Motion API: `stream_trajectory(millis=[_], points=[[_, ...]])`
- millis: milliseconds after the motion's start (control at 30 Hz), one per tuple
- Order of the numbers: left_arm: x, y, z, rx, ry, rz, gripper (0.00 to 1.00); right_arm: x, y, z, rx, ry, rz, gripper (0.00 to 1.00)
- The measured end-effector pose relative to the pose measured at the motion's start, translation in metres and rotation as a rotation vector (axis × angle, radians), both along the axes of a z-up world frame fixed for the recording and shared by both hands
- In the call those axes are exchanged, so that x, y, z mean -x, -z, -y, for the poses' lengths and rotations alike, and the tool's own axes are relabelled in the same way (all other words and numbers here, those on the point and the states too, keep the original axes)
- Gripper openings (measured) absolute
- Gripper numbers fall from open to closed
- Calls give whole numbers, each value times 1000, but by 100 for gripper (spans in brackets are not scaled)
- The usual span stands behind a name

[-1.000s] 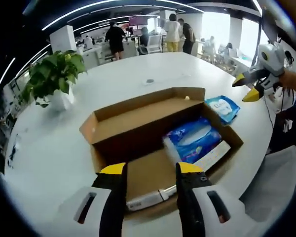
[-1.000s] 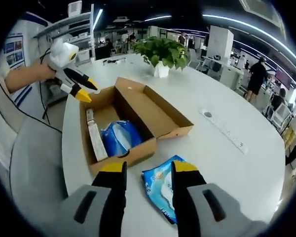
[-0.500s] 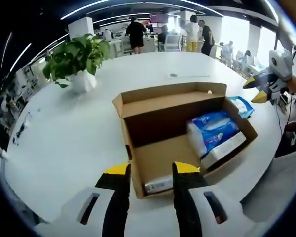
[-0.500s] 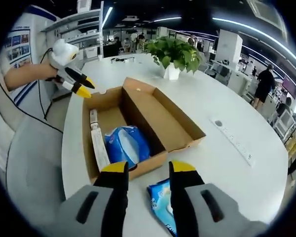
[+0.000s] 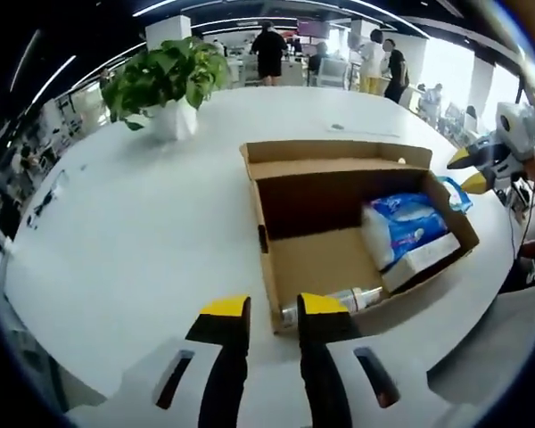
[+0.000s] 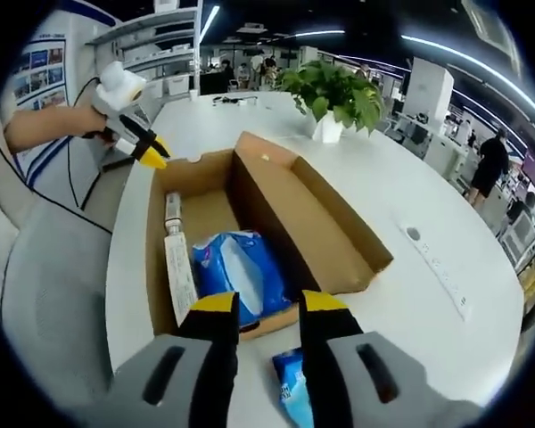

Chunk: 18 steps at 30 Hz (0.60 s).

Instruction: Operate the shoe box by opening the lid, removing the specified soft item, and placing it in the target area until the item is outside and the box remains undamaged.

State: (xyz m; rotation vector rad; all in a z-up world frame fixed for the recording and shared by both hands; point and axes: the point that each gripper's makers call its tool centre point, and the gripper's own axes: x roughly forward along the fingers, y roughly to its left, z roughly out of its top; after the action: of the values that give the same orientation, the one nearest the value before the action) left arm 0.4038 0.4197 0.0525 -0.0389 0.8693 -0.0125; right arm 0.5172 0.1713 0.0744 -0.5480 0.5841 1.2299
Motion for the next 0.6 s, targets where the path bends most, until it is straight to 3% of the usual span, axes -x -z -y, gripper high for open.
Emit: stream_trajectory(millis=[300, 600], points=[[3, 8, 1, 34, -44, 10, 4, -4, 18, -18, 36, -32, 25, 18], [-1, 10, 1, 37, -61, 9, 2, -3, 34, -30, 67, -53, 16, 16]])
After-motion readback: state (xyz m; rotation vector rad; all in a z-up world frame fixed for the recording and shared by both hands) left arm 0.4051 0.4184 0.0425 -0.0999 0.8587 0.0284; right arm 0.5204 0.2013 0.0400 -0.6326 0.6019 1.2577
